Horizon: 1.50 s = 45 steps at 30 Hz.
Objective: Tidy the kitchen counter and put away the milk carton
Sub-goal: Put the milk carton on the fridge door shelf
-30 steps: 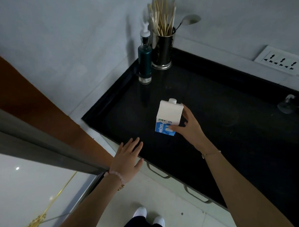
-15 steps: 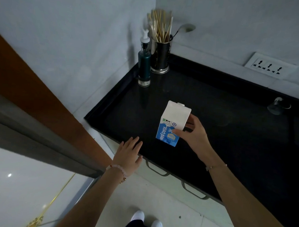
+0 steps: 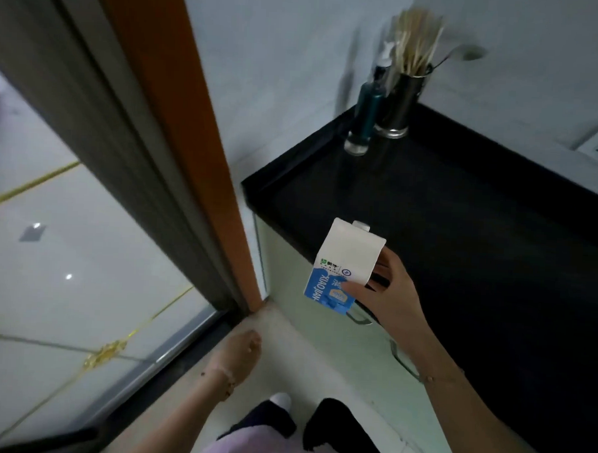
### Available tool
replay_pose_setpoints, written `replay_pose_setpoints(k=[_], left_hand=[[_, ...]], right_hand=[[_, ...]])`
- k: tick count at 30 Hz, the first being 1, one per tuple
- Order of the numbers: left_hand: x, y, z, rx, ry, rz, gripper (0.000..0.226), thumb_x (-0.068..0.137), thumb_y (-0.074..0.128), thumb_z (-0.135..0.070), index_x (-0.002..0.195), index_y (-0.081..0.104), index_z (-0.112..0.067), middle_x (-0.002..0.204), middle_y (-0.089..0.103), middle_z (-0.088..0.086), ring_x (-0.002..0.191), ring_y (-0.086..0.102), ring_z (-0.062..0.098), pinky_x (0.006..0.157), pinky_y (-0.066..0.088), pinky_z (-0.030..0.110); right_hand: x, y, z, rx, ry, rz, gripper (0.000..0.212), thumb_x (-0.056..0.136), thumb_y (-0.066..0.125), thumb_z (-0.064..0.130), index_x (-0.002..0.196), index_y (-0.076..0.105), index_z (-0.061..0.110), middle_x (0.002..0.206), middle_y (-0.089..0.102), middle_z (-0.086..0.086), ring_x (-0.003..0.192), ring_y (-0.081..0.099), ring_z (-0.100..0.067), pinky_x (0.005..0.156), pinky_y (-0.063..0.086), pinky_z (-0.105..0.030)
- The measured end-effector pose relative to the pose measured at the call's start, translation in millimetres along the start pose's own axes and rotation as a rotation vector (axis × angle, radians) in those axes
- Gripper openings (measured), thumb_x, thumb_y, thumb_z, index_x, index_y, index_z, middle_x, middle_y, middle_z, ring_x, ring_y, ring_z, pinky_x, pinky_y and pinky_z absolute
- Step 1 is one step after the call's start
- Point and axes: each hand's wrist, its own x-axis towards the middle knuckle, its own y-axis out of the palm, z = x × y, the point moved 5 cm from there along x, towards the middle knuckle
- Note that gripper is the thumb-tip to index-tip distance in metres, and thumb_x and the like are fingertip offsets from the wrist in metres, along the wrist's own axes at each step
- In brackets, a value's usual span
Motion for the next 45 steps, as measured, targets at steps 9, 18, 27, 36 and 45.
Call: replay_pose_setpoints(k=[9,18,27,36,45], left_hand=[[-148.4,150.7,126.6,-0.653,-0.704,-0.129,0.018,0.088,0.044,-0.013,0.09,0.061,-0.01,0.092,0.067,0.015,0.077,0.059,0.023,0.06,0.04,0.025],[-332.5,360.4,37.3,-1.246,-1.117,-0.444,0.017,0.09,0.042,-0.012,0.083,0.058,-0.013,0.083,0.065,0.009,0.067,0.057,0.019,0.05,0.036,0.02],[-423.9,504.5,-66.4,-1.7,-1.303,-0.727,0.018,0.09,0.041,-0.014,0.084,0.059,-0.012,0.081,0.064,0.006,0.064,0.055,0.017,0.052,0.037,0.022],[-518.9,525.9,-63.8,-1.608,-1.181,-1.048,0.019,0.092,0.036,-0.012,0.093,0.055,-0.013,0.089,0.062,0.003,0.066,0.056,0.011,0.053,0.039,0.019],[-617.3,638.2,-103.1,-1.76,-1.234,-1.335,0.021,0.091,0.036,-0.005,0.086,0.054,-0.012,0.074,0.058,-0.001,0.061,0.052,0.011,0.047,0.037,0.016]], right_hand=[[-39.1,48.7,-24.2,-0.05,-0.072,0.479,0.069,0.07,0.076,-0.001,0.13,0.045,0.013,0.121,0.057,-0.005,0.112,0.056,-0.019,0.09,0.051,-0.037],[-138.6,72.5,-58.7,-0.283,-0.202,1.096,0.07,0.069,0.078,0.001,0.13,0.047,0.014,0.113,0.062,0.001,0.084,0.062,0.013,0.063,0.055,-0.011],[-285.0,74.5,-105.1,-0.466,-0.317,1.546,0.066,0.068,0.077,0.0,0.123,0.048,0.022,0.108,0.061,0.007,0.099,0.058,-0.003,0.068,0.054,-0.014],[-444.9,17.2,-155.0,-0.474,-0.426,1.798,0.06,0.069,0.076,0.001,0.119,0.049,0.022,0.116,0.06,0.003,0.106,0.058,-0.01,0.086,0.053,-0.031],[-588.2,-40.1,-200.1,-0.471,-0.502,1.997,0.054,0.069,0.078,0.004,0.113,0.054,0.025,0.113,0.063,0.007,0.108,0.058,-0.008,0.09,0.052,-0.037]])
